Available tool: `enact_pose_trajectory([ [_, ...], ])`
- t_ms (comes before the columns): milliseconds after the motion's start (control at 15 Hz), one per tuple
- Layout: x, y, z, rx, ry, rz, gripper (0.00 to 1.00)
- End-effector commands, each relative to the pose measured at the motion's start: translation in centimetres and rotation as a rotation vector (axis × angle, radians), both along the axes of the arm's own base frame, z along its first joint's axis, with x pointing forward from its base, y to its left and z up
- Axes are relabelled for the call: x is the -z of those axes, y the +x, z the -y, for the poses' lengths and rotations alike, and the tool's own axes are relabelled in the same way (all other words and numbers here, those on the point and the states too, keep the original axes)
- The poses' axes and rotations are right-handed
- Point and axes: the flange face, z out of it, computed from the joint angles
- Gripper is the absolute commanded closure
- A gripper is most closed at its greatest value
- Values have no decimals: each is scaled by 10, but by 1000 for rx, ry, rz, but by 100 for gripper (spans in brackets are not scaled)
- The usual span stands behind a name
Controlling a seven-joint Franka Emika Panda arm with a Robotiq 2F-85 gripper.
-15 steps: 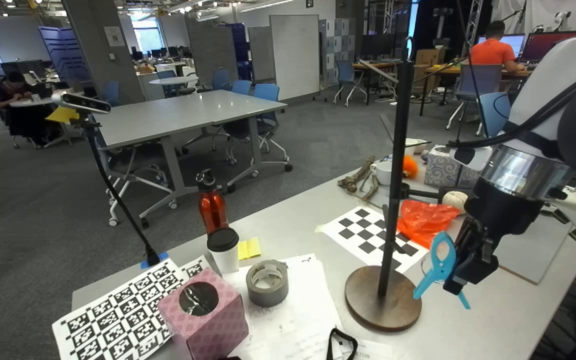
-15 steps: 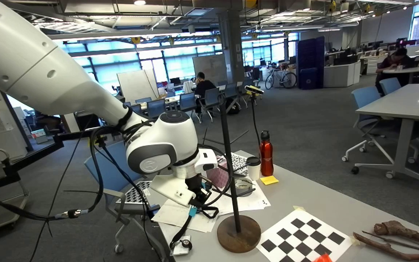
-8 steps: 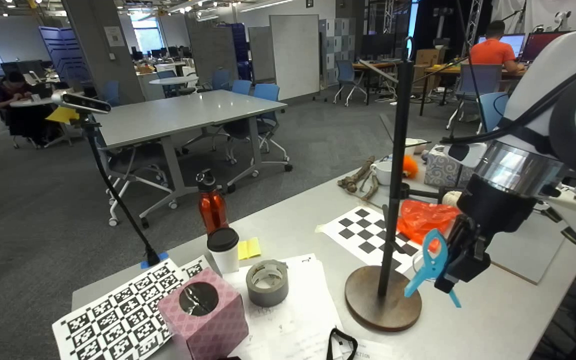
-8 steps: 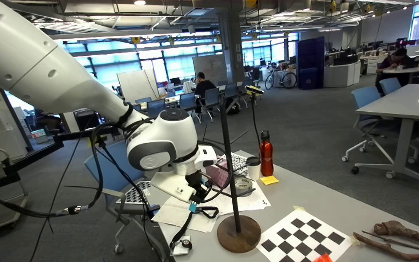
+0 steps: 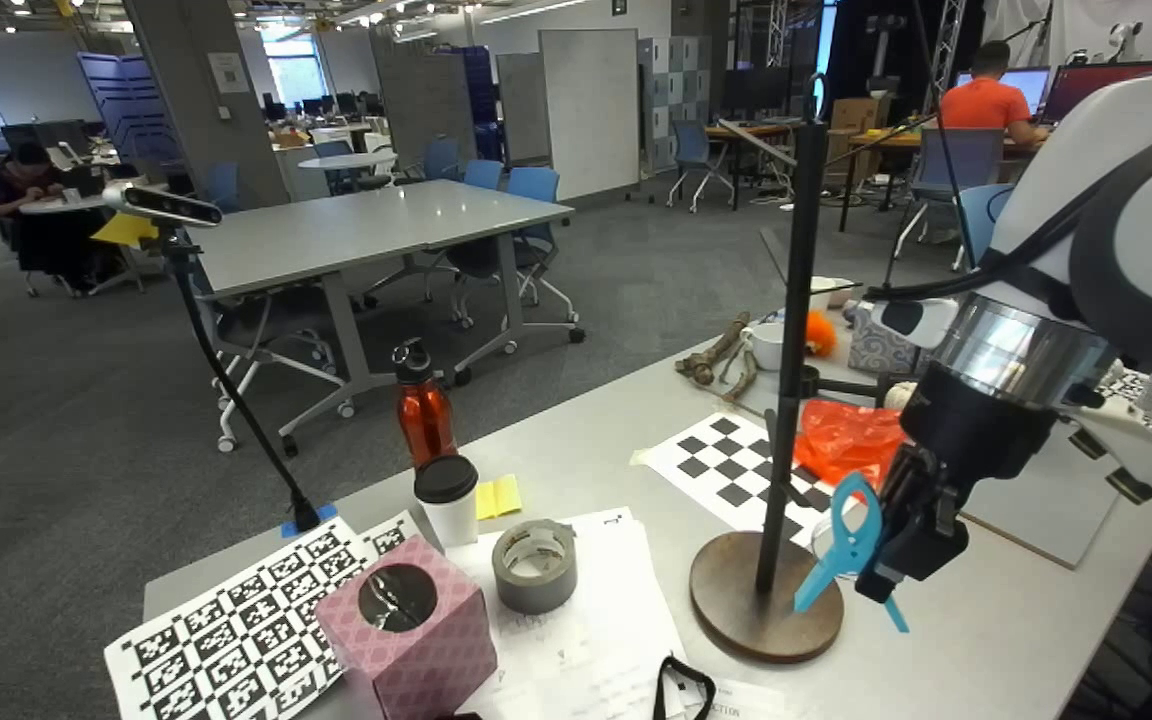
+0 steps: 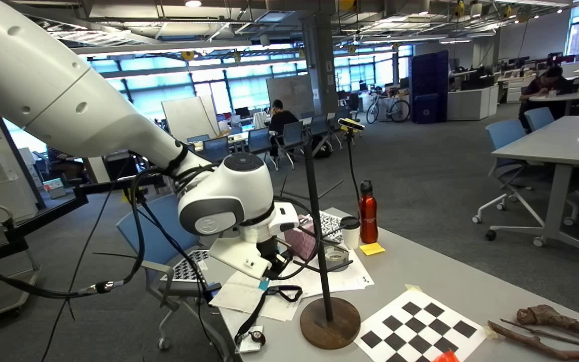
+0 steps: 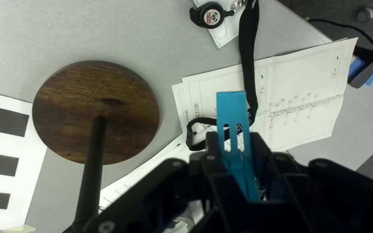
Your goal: Get the blue peg and hang it on the lowest handle of the bar
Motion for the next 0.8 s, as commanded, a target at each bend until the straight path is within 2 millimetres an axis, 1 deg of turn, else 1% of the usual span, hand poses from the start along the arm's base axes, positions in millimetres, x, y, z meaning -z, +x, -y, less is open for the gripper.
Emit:
enact_pose_trajectory([
  [0, 6, 12, -4, -31, 40, -17, 93],
  [533, 17, 28, -7, -57, 51, -19, 93],
  [733, 20, 35, -4, -50, 52, -17, 93],
])
